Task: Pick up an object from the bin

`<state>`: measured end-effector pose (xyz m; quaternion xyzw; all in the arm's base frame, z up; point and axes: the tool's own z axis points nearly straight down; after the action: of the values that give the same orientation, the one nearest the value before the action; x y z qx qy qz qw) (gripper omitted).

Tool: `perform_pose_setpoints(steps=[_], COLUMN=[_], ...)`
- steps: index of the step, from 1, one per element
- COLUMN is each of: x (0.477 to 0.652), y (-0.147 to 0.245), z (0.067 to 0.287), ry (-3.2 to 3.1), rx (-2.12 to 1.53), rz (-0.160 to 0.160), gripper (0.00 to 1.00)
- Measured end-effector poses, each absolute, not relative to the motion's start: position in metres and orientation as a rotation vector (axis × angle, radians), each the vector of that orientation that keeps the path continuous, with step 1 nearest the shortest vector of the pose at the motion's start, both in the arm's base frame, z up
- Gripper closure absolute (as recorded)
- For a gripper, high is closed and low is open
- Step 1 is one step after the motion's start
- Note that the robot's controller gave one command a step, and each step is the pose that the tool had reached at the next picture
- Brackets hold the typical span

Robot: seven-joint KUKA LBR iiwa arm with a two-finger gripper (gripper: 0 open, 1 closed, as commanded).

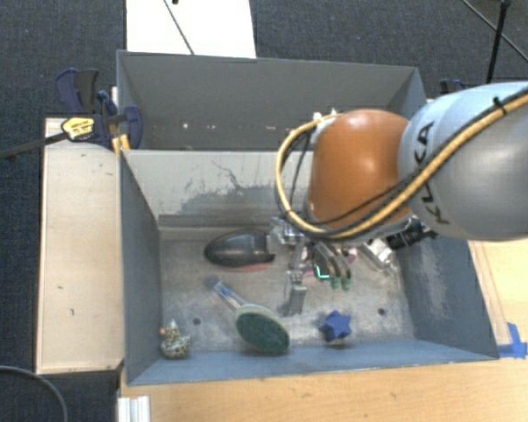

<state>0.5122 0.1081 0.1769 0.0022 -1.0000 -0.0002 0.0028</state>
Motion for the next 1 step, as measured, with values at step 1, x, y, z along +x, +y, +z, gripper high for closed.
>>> perform_pose_setpoints(steps=[1], x=[0.5919], y=[0.1448], z=[0.0715], ry=[-3.075], rx=[0.685], rz=[-0.002], gripper=[0.00])
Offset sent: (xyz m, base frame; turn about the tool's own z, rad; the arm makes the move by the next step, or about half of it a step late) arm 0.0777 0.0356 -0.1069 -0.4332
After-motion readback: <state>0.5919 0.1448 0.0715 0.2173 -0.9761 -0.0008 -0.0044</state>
